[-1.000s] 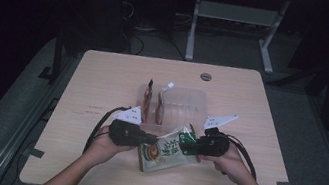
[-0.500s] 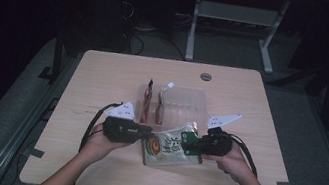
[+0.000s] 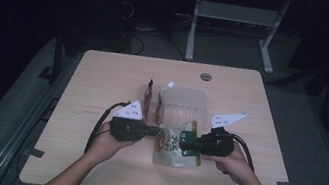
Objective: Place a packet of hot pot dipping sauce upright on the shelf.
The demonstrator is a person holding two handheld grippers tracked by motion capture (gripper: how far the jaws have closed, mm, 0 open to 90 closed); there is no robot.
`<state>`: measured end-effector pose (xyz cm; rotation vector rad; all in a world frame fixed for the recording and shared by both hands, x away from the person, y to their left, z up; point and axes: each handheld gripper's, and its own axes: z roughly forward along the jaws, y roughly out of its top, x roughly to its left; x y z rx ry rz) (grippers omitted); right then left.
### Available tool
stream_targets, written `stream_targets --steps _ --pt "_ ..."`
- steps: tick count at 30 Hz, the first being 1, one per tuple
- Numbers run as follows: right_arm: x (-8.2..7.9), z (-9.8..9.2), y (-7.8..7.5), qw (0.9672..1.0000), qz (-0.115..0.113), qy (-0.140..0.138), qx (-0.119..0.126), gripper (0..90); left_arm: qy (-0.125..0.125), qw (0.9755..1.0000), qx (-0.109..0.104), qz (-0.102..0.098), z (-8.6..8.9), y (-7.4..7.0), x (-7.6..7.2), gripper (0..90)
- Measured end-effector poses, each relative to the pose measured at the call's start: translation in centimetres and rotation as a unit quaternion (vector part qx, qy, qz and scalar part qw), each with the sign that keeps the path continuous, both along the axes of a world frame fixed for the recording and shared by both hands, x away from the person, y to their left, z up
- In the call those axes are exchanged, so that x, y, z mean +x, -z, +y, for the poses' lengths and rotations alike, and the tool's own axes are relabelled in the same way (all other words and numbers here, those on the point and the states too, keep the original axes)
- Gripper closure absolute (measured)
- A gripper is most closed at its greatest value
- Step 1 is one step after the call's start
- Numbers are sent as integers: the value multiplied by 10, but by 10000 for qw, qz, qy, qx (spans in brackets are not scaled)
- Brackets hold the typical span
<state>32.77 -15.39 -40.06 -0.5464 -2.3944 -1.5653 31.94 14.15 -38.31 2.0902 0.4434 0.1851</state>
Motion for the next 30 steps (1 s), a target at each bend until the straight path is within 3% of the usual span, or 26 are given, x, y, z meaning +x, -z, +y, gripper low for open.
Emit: stream_targets --steps 7,14,18,30 --pt "-6 10 -8 9996 -217 -204 0 900 181 9997 140 98 -27 10 5 899" --pt "-8 15 -10 9984 -483 -245 -174 900 499 9982 176 280 -48 19 -5 899" --pt "-8 15 -11 9980 -563 -240 -178 900 599 9973 15 430 -49 22 -5 900" --pt "-9 6 -15 9985 -527 -100 -113 900 519 9974 80 499 -28 18 -5 898"
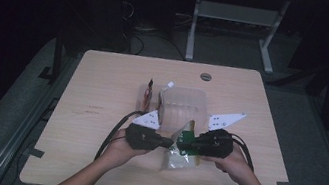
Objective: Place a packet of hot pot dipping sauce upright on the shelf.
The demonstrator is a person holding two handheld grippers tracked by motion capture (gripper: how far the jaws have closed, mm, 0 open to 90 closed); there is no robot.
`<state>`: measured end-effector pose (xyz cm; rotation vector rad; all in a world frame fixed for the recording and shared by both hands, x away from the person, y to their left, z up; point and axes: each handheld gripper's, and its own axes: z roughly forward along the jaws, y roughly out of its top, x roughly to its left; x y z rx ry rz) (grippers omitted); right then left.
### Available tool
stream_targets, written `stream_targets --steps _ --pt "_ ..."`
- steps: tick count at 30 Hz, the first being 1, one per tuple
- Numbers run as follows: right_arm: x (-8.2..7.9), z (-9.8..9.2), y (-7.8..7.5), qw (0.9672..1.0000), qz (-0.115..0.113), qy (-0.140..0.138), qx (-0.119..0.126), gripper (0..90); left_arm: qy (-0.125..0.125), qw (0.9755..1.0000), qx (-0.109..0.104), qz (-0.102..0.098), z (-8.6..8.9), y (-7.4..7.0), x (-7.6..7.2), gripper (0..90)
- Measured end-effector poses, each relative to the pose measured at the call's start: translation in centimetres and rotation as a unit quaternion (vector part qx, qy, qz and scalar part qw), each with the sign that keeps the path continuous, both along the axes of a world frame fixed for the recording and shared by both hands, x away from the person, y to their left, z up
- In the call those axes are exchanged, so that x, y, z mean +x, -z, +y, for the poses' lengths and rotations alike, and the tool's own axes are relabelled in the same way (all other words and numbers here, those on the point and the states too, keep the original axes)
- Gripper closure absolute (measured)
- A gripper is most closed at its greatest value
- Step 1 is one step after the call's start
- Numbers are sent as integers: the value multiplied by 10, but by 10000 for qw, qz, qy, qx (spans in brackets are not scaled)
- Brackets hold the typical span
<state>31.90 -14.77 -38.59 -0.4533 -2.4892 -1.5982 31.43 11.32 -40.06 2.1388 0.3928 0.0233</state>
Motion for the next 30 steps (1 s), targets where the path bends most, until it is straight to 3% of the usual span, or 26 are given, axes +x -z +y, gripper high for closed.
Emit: stream_targets --steps 3,7,16,24,30 --pt "0 -4 -2 10000 -6 39 61 900 -18 10000 70 -7 8 -2 -1 897" --pt "-1 -12 -5 9999 4 52 150 900 -161 9997 146 82 21 -2 -1 805" --pt "-5 -24 -14 9997 -132 99 195 900 -511 9969 429 408 55 7 -12 526" --pt "-8 -26 -26 9992 -295 185 214 900 -772 9940 422 643 90 19 -23 366" --pt "-5 -27 -36 9984 -437 286 224 900 -831 9940 373 612 104 23 -29 324"
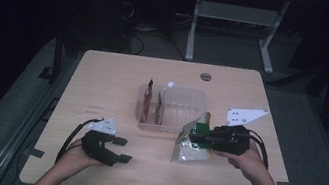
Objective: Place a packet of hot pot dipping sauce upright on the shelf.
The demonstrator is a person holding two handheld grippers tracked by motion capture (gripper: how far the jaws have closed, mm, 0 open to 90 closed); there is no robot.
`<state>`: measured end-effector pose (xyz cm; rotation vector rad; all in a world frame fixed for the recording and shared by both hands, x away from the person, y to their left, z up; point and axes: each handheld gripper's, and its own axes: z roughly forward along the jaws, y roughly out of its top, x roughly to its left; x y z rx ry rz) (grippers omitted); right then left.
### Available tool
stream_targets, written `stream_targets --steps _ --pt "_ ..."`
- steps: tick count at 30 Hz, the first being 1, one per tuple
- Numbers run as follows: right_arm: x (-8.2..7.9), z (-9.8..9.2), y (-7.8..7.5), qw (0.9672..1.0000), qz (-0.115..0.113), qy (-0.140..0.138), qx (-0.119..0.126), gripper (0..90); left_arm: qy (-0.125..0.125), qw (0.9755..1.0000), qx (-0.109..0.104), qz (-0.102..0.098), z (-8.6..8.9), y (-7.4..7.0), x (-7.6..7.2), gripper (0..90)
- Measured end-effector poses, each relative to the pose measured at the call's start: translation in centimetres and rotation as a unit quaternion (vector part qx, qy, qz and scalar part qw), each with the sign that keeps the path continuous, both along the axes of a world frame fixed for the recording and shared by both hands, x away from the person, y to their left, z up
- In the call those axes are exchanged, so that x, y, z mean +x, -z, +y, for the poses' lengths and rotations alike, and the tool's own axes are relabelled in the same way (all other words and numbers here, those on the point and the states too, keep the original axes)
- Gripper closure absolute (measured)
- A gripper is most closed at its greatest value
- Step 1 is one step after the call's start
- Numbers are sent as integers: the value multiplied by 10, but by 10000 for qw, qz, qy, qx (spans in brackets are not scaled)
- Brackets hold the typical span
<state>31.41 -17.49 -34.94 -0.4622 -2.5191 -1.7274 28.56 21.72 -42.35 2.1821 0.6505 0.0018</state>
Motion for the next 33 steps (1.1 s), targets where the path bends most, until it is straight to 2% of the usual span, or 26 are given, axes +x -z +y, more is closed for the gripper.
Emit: stream_targets --steps 4,18,33 --pt "8 0 -6 10000 -57 42 -7 900 25 10000 -34 -36 -3 0 2 316" --pt "48 -8 -20 9987 -173 478 40 900 117 9999 -1 -41 -4 2 4 315" --pt "88 -17 -26 9961 -149 861 -138 900 95 10000 -18 -7 -2 2 5 315"
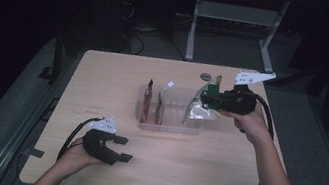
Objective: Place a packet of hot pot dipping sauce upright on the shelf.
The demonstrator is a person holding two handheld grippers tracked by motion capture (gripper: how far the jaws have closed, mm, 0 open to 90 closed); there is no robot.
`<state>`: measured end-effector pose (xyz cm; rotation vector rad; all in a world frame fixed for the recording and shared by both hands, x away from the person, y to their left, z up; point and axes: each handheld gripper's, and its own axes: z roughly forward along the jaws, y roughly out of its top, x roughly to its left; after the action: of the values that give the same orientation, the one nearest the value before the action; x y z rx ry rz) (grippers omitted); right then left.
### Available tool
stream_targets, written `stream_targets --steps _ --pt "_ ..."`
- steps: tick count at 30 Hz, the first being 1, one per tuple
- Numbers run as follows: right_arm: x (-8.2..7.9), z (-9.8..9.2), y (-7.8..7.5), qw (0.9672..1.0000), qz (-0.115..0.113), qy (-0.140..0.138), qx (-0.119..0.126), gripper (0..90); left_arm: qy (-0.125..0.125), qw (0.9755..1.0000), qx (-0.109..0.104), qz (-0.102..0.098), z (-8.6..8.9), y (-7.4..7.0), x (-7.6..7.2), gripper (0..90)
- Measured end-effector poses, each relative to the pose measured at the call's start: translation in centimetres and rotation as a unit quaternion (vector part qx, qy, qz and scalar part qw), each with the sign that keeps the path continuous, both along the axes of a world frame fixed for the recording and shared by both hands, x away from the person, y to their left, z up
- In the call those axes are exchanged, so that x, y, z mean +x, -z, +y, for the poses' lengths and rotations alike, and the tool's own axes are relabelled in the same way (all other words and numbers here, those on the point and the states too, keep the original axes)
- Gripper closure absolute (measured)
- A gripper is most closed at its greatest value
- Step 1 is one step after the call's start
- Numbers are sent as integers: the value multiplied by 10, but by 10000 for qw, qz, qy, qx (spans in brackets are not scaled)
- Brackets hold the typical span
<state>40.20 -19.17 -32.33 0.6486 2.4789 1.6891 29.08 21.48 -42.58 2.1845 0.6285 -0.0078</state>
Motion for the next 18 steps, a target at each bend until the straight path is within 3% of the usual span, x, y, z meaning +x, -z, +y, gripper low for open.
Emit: stream_targets --steps 9,18 --pt "4 -11 1 9999 31 125 -35 900 -5 10000 10 15 -1 0 0 315" --pt "8 -1 10 9998 111 18 -181 900 -6 10000 0 14 0 0 0 315"
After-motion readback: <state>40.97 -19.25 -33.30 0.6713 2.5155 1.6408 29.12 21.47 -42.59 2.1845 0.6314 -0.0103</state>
